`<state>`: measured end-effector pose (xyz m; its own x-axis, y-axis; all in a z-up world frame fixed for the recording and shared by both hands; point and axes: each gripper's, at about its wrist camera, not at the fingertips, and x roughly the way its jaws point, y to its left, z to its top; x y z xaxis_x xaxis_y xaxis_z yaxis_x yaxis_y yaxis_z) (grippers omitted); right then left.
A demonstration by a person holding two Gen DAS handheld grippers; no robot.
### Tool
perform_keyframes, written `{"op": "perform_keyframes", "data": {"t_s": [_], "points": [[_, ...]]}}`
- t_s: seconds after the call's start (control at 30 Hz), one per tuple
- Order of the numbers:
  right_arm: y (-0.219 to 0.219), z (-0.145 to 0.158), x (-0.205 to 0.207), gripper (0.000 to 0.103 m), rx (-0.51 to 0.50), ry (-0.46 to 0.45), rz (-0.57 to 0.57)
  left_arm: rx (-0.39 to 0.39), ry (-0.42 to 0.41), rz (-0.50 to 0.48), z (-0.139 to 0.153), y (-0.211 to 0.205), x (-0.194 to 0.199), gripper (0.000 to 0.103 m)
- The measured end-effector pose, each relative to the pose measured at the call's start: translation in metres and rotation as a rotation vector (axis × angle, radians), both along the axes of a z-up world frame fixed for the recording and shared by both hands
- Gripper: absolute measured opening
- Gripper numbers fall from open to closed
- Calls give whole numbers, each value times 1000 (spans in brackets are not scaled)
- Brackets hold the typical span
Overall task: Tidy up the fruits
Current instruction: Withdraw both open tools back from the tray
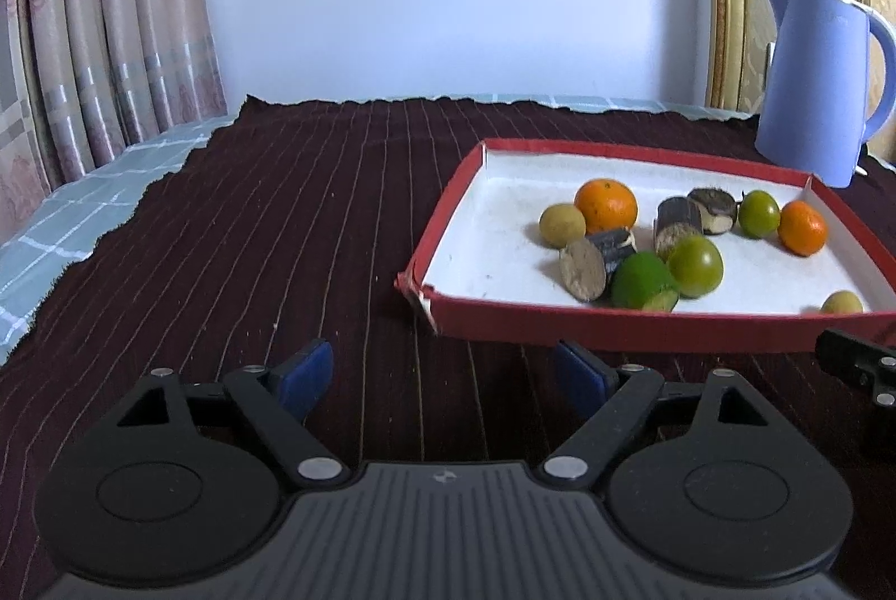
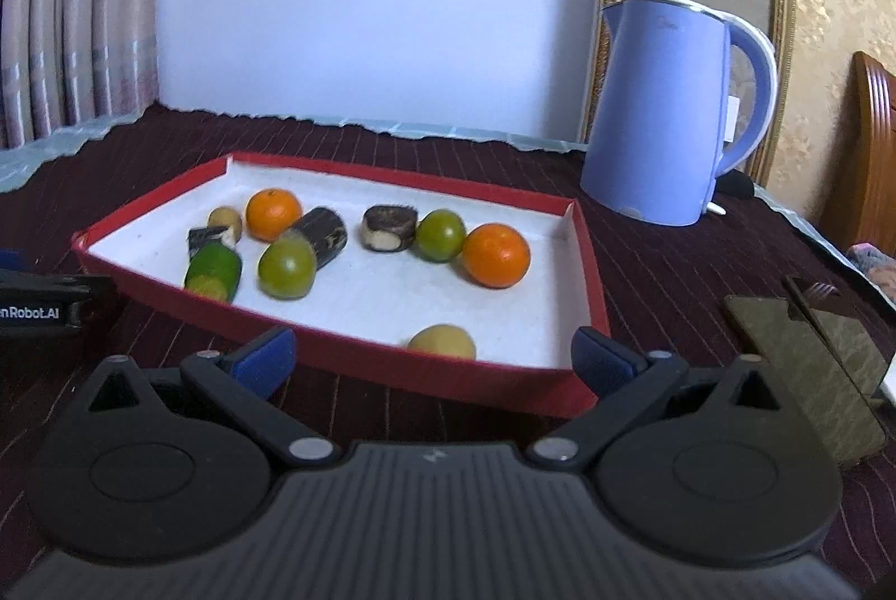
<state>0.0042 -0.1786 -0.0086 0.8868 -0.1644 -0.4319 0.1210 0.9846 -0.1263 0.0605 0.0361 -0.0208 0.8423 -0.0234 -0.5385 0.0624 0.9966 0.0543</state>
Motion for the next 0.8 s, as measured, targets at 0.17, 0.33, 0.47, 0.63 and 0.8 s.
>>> {"op": "perform_keyframes", "data": {"t_s": [0.17, 0.33, 0.47, 0.63, 0.8], "points": [[2, -4, 1, 103, 4, 49, 20, -1, 10, -13, -2, 1, -3, 86], [7, -12, 7, 103, -13, 138, 56, 7, 26, -21, -4, 0, -5, 86], [8, -16, 11, 103, -12, 178, 69, 1, 59, -19, -7, 0, -2, 88], [-7, -17, 14, 103, 94, 196, 76, -31, 78, -18, -9, 5, 1, 89], [-7, -17, 15, 103, 86, 199, 75, -46, 95, -16, -11, 7, 4, 91]]}}
